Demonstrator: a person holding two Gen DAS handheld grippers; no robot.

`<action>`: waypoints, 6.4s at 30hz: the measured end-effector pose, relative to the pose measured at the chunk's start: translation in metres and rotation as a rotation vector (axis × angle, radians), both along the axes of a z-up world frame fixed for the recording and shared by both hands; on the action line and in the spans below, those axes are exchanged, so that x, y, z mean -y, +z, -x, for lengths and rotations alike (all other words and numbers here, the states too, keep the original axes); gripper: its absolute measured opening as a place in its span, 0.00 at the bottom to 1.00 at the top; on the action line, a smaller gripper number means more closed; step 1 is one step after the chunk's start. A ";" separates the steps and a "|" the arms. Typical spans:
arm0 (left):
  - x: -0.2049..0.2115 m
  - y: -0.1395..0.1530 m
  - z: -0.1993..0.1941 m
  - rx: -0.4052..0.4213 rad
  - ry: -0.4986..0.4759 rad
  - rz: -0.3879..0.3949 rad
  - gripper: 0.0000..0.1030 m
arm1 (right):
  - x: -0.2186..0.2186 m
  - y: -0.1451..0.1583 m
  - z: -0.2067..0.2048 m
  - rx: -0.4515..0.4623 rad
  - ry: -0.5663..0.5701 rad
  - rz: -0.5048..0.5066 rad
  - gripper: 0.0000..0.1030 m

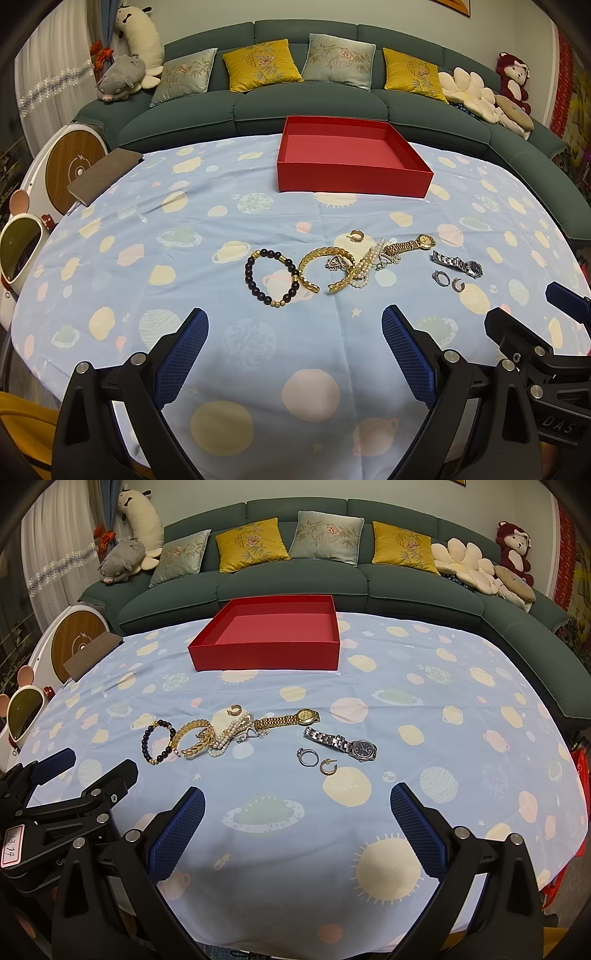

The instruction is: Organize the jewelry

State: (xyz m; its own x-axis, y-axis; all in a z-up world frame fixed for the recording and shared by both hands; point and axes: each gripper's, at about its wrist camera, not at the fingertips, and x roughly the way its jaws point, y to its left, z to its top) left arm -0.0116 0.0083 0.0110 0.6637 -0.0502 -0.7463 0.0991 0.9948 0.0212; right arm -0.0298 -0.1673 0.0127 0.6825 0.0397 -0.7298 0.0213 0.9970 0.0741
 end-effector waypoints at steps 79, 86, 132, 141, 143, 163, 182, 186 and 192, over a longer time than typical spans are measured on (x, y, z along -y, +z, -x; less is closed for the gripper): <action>-0.002 -0.051 -0.069 -0.113 0.011 0.088 0.89 | 0.066 -0.076 -0.097 -0.165 -0.081 -0.103 0.32; -0.004 -0.049 -0.068 -0.110 0.018 0.082 0.89 | 0.060 -0.077 -0.097 -0.146 -0.050 -0.065 0.36; 0.012 -0.066 -0.082 -0.143 -0.131 0.198 0.28 | 0.057 -0.061 -0.087 -0.125 -0.043 -0.134 0.24; 0.017 -0.069 -0.102 -0.134 -0.069 0.199 0.56 | 0.057 -0.062 -0.089 -0.127 -0.048 -0.135 0.24; 0.019 -0.070 -0.105 -0.129 -0.059 0.199 0.56 | 0.057 -0.063 -0.090 -0.129 -0.048 -0.137 0.24; 0.017 -0.028 -0.095 -0.053 -0.087 0.248 0.52 | 0.059 -0.033 -0.088 -0.049 -0.036 -0.149 0.24; -0.014 0.054 -0.095 0.081 -0.080 0.293 0.53 | 0.053 0.002 -0.106 -0.034 0.007 -0.213 0.36; -0.018 0.043 -0.091 0.053 -0.077 0.287 0.53 | 0.033 -0.031 -0.091 -0.113 0.077 -0.188 0.49; -0.015 0.031 -0.084 0.027 -0.083 0.275 0.53 | -0.006 -0.041 -0.085 -0.110 0.190 -0.104 0.38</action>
